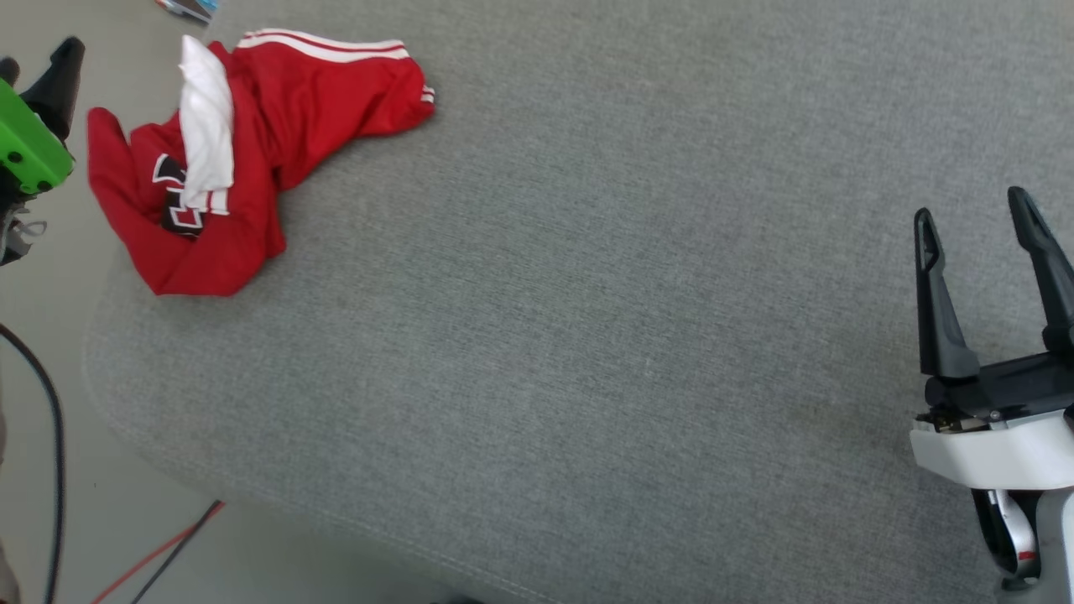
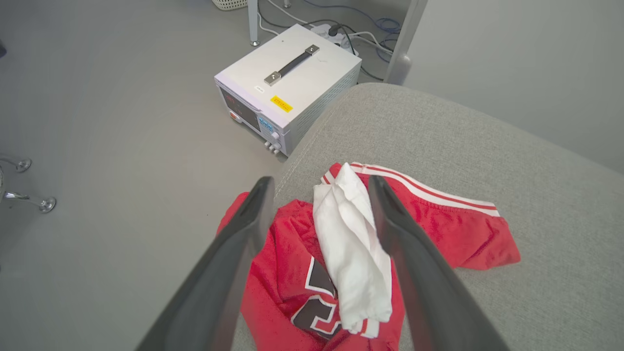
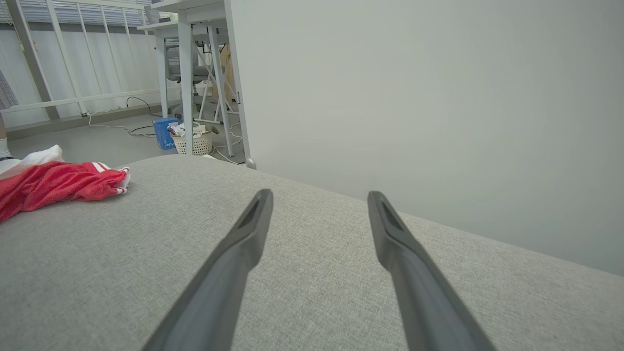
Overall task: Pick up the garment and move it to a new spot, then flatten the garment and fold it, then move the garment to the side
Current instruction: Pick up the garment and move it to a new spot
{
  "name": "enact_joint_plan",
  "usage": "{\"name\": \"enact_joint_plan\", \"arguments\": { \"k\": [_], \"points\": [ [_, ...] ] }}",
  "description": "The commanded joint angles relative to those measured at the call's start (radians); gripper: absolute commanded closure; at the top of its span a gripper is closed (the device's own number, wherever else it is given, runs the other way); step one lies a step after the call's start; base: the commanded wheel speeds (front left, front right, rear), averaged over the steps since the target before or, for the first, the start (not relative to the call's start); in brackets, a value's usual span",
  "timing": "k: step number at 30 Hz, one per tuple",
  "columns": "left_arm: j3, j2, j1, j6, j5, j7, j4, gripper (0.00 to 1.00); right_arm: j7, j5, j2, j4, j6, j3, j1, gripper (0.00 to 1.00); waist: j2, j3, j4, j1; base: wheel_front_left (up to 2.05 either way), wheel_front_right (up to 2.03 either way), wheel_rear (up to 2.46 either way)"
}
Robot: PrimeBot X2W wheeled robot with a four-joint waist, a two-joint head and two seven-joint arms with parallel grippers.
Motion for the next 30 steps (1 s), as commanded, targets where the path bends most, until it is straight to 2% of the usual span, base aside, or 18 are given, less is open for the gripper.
{"name": "enact_joint_plan", "arguments": {
  "k": [1,5,8,13,20,22,23,30],
  "points": [
    [-0.027,0.020,-0.023,-0.003,-0.048,0.064,0.006,0.00,-0.006,-0.006,-0.011,-0.014,-0.001,-0.002,-0.024,0.00,0.0000,0.071,-0.035,-0.0002,0.00,0.00,0.00],
    [-0.118,0.074,-0.028,-0.003,-0.143,0.229,0.003,0.00,-0.006,-0.013,-0.032,-0.034,-0.001,-0.009,-0.033,0.00,0.0000,0.117,-0.052,-0.0002,0.00,0.00,0.00],
    [-0.156,0.094,-0.030,-0.003,-0.192,0.285,0.011,0.00,-0.006,-0.016,-0.046,-0.048,-0.001,-0.021,-0.036,0.00,0.0000,0.149,-0.061,-0.0002,0.00,0.00,0.00],
    [-0.227,0.099,-0.023,-0.003,-0.229,0.324,0.052,0.00,-0.006,-0.018,-0.061,-0.062,-0.001,-0.035,-0.041,0.00,0.0000,0.189,-0.077,-0.0002,0.00,0.00,0.00],
    [-0.335,0.068,0.001,-0.003,-0.267,0.344,0.122,0.00,-0.006,-0.020,-0.061,-0.064,-0.001,-0.042,-0.038,0.00,0.0000,0.208,-0.088,-0.0002,0.00,0.00,0.00],
    [-0.355,0.065,0.003,-0.003,-0.281,0.326,0.136,0.52,-0.006,-0.020,-0.059,-0.060,-0.001,-0.043,-0.037,0.00,0.0000,0.200,-0.089,-0.0002,0.00,0.00,0.00],
    [-0.361,0.068,0.002,-0.003,-0.292,0.312,0.140,1.00,-0.006,-0.020,-0.057,-0.057,-0.001,-0.043,-0.035,0.00,0.0000,0.193,-0.089,-0.0002,0.00,0.00,0.00],
    [-0.392,0.157,-0.049,-0.003,-0.314,0.144,0.084,1.00,-0.006,-0.013,-0.036,-0.037,-0.001,-0.047,-0.018,0.00,0.0000,0.099,-0.085,-0.0002,0.00,0.00,0.00]
  ]
}}
